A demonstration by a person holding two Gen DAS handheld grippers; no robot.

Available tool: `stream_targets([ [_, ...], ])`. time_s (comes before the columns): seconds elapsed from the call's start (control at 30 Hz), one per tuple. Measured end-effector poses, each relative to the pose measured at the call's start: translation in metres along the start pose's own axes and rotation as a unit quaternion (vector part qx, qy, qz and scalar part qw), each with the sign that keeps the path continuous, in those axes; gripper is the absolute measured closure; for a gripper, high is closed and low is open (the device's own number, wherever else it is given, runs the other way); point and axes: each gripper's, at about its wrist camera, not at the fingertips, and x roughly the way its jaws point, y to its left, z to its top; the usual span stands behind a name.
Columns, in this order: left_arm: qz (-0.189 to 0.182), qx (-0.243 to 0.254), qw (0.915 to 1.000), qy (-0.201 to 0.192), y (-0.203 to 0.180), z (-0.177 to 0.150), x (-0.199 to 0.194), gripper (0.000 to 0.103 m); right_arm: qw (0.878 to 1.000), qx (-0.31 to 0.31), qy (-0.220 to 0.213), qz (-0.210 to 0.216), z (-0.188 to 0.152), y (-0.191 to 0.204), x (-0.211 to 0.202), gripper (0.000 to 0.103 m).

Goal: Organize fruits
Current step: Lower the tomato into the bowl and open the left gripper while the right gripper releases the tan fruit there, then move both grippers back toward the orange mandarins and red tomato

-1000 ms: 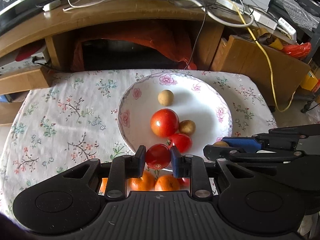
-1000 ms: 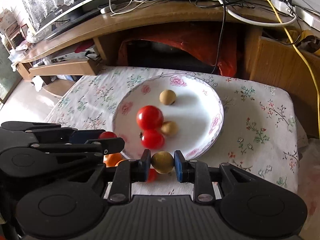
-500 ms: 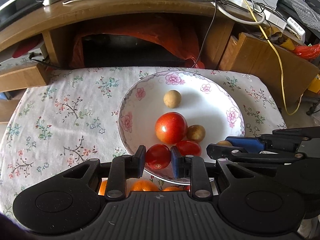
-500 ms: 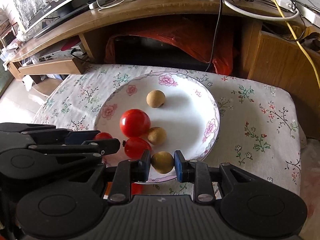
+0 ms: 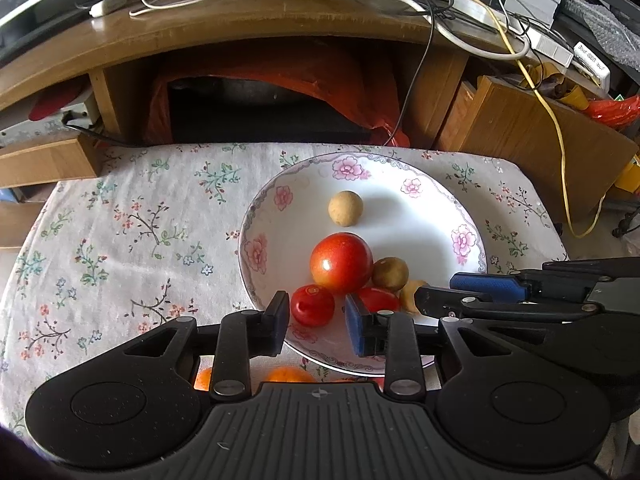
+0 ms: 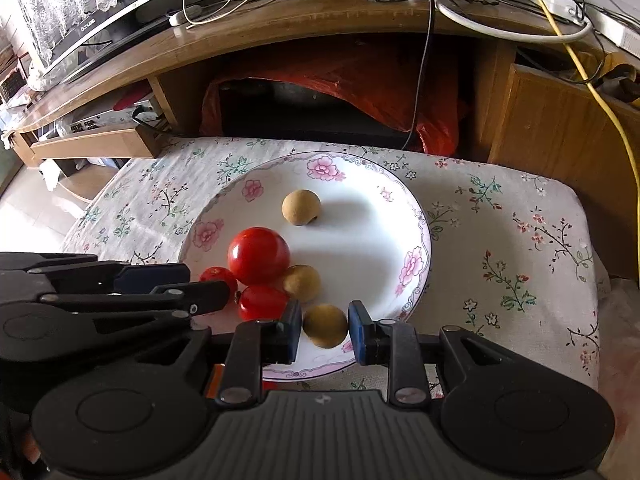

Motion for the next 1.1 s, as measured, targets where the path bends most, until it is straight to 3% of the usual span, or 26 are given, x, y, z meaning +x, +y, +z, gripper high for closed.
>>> stream_targets([
  [0.63,0.006,0.004,0.9999,-0.011,0.004,-0.007,-0.019,0.063,1.0,-0.004,-0.008,0.005,-0.005,0.013,-0.016,0.075],
  [1.1,0.0,-0.002,1.0,-0.001,0.019,-0.027,-0.038,0.062,0.999,-0.024,0.005,0.033,-0.023,0.037,-0.028,0.075],
])
